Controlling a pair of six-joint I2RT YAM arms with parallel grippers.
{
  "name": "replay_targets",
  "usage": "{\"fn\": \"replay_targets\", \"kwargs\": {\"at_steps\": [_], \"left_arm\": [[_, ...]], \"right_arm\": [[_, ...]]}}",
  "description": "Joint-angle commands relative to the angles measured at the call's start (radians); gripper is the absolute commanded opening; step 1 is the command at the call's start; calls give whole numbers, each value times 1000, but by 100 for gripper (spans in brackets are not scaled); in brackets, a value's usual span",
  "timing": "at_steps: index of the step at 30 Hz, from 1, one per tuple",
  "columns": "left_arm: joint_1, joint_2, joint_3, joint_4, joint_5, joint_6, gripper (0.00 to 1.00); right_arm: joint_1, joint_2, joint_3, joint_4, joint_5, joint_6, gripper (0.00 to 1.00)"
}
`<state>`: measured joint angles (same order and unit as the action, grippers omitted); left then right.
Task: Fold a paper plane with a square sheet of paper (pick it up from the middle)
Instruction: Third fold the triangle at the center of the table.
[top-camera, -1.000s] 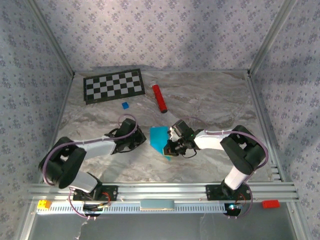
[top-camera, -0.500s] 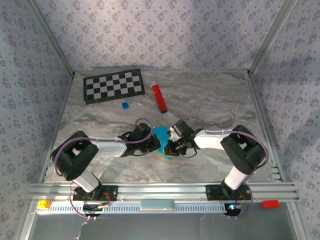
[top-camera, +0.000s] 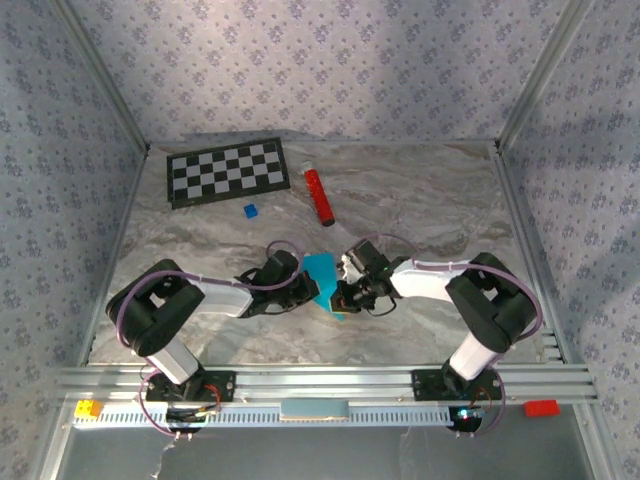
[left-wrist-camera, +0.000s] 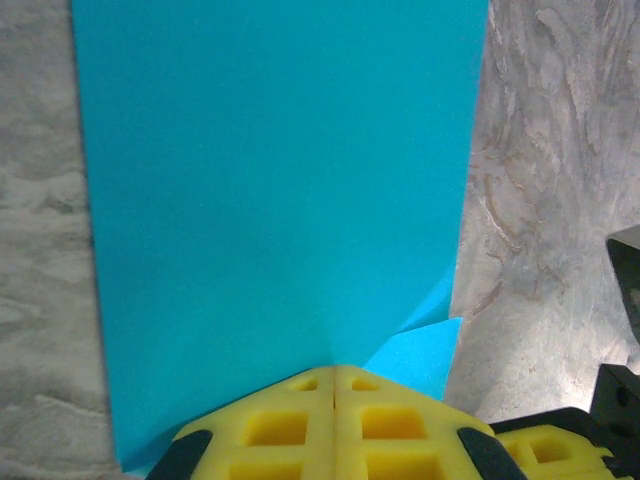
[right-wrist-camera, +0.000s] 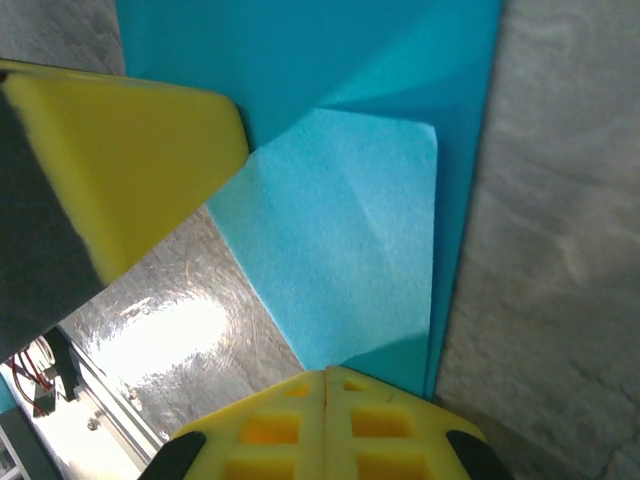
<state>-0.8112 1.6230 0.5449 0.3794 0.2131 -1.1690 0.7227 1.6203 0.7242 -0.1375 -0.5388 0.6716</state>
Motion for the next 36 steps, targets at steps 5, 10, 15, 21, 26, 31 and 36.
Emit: {"fn": "replay_targets", "kwargs": {"at_steps": [5, 10, 15, 21, 26, 31, 36], "left_arm": [[13, 21, -4, -128, -44, 37, 0], [13, 17, -2, -132, -45, 38, 0], [13, 17, -2, -129, -48, 38, 0], [21, 30, 13, -134, -50, 54, 0], [39, 31, 21, -155, -44, 66, 0], [52, 18, 14, -161, -37, 75, 0], [55, 26, 19, -143, -12, 91, 0]], "right_arm": [[16, 28, 68, 32, -44, 13, 2], [44, 120, 119, 58, -23, 29, 2], [46, 141, 79, 83, 43, 54, 2], [43, 71, -10, 90, 37, 52, 4], [20, -4, -88, 96, 27, 41, 6], [10, -113, -181, 58, 48, -5, 7], [-46, -212, -219, 54, -8, -15, 7]]}}
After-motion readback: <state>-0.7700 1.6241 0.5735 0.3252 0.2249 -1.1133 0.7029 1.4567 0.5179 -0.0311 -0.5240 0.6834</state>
